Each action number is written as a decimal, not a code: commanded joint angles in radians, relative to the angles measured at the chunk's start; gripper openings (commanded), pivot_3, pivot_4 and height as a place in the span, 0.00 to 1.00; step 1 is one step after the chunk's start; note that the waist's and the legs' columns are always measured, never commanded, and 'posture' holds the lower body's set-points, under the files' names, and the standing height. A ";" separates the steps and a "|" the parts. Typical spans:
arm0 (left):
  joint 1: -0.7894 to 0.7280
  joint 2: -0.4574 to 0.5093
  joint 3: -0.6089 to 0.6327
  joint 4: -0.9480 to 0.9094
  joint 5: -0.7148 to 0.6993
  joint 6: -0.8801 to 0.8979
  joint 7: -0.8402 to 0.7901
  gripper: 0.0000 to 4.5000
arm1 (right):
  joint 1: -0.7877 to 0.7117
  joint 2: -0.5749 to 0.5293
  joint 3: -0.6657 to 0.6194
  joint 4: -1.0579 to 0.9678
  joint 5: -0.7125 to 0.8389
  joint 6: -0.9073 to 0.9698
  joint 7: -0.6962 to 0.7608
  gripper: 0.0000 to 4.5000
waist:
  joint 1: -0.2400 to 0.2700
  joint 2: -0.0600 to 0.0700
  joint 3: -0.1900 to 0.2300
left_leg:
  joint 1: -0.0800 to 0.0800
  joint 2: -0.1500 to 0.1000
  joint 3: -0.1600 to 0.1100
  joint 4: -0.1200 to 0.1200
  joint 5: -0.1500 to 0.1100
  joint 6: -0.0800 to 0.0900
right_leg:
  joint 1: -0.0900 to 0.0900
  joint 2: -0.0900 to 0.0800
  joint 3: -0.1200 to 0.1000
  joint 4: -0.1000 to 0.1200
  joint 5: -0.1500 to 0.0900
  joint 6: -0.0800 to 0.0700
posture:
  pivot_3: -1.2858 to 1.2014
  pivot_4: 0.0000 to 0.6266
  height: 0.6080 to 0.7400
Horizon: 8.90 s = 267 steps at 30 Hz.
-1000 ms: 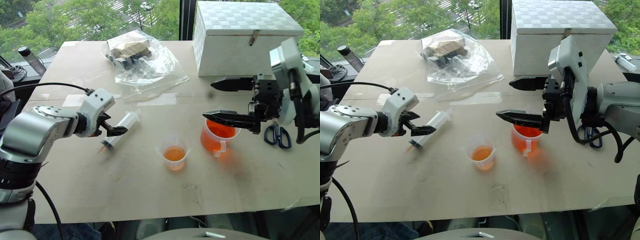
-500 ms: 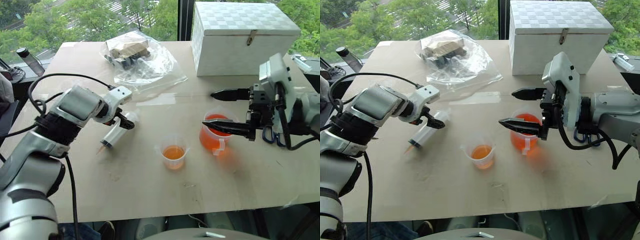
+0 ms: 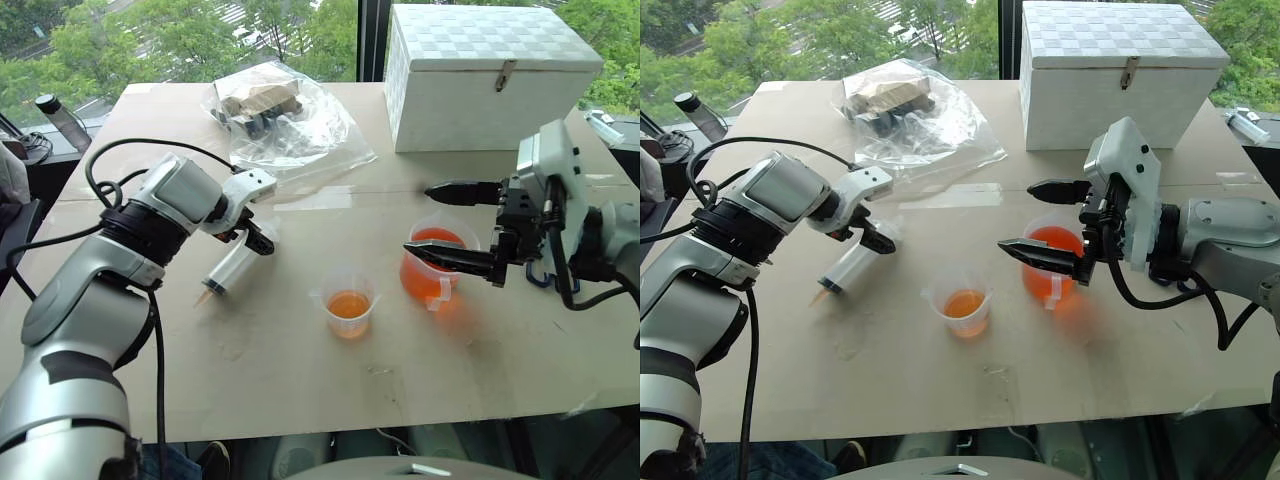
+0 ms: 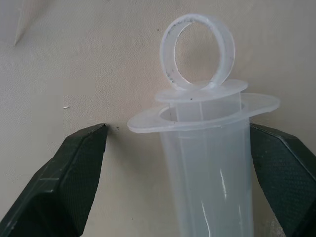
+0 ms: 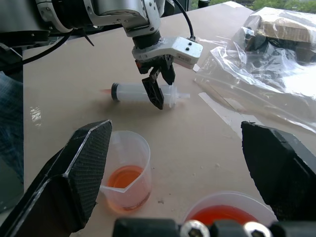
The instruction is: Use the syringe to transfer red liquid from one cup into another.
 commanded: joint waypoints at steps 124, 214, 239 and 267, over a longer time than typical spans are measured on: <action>0.057 -0.818 0.532 0.119 -0.234 -1.022 -0.289 0.31 | 0.066 0.117 -0.400 0.254 0.250 -0.233 -0.387 0.02 | 0.003 0.001 -0.001 | -0.004 0.000 -0.002 0.004 0.000 0.000 | 0.000 0.000 -0.003 0.000 0.000 0.000 | 0.52 0.24 1.00; 0.442 -0.226 0.790 -0.863 -0.803 -0.257 0.112 0.31 | -0.001 0.150 -0.138 0.179 0.013 -0.177 0.057 0.59 | -0.019 0.004 -0.001 | 0.007 0.000 0.000 0.002 0.001 -0.001 | 0.005 0.001 0.003 0.000 0.000 0.000 | 0.52 0.24 1.00; 0.555 -0.186 0.745 -0.889 -0.732 -0.372 0.109 0.31 | -0.095 0.254 0.000 0.146 0.121 -0.114 -0.036 0.59 | -0.021 0.004 -0.001 | 0.006 0.000 0.000 0.001 0.001 -0.001 | 0.004 0.001 0.003 0.000 0.000 0.000 | 0.52 0.24 1.00; 0.574 -0.175 0.738 -0.887 -0.730 -0.385 0.105 0.31 | -0.081 0.305 0.015 0.134 0.064 -0.100 -0.035 0.02 | -0.022 0.004 -0.001 | 0.006 0.000 0.000 0.000 0.001 -0.001 | 0.004 0.001 0.003 0.000 0.000 0.000 | 0.52 0.24 1.00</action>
